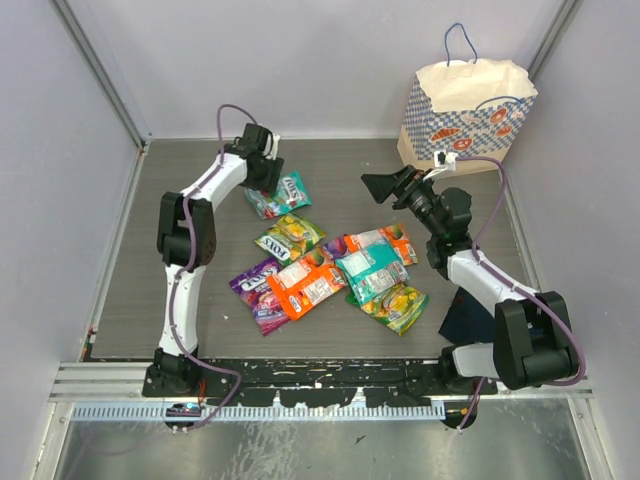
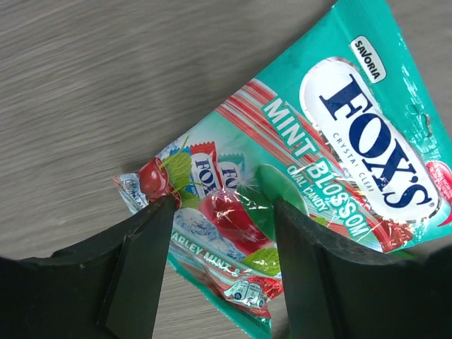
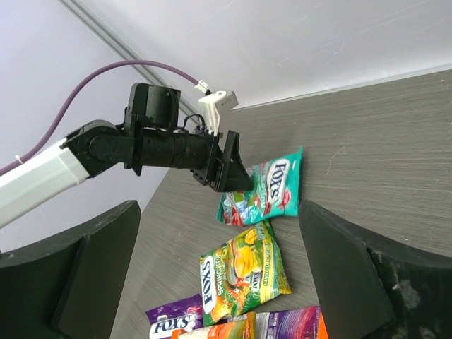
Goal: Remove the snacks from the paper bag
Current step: Move the snack to the center of the board.
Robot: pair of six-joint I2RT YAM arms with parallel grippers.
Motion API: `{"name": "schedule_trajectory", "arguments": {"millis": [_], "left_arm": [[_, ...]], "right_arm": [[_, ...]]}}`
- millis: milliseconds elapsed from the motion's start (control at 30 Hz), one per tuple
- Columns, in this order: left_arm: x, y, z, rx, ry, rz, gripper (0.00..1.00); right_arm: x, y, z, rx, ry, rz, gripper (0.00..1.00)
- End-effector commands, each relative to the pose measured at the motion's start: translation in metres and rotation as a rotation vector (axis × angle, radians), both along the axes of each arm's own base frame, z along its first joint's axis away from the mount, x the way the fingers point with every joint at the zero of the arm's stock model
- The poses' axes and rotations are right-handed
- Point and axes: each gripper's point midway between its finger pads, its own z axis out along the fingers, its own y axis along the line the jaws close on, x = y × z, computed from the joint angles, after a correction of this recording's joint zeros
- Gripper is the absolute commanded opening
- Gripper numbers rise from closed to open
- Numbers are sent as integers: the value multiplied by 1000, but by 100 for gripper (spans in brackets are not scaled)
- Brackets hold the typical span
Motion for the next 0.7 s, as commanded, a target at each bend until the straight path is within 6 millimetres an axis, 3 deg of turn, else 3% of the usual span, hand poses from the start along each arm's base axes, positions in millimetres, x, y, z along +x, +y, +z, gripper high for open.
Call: {"name": "schedule_trajectory", "arguments": {"millis": [0, 200, 267, 333, 467, 567, 633, 667], "left_arm": [[23, 55, 16, 71, -89, 300, 61], [14, 122, 28, 193, -155, 585, 66], [9, 131, 36, 200, -188, 617, 72], [10, 125, 49, 161, -240, 567, 80], [14, 93, 73, 57, -298, 308, 94], [16, 77, 84, 25, -307, 177, 94], [15, 69, 81, 4, -295, 124, 89], [13, 68, 76, -2, -280, 115, 82]], "right_arm": [[-2, 3, 24, 36, -76, 29, 100], [-4, 5, 26, 37, -75, 46, 100], [-3, 7, 25, 39, -71, 52, 100], [-3, 8, 26, 43, -71, 60, 100], [-2, 10, 27, 53, -70, 77, 100], [0, 12, 26, 59, -63, 85, 100], [0, 13, 26, 68, -63, 93, 99], [0, 14, 26, 71, -61, 99, 99]]}}
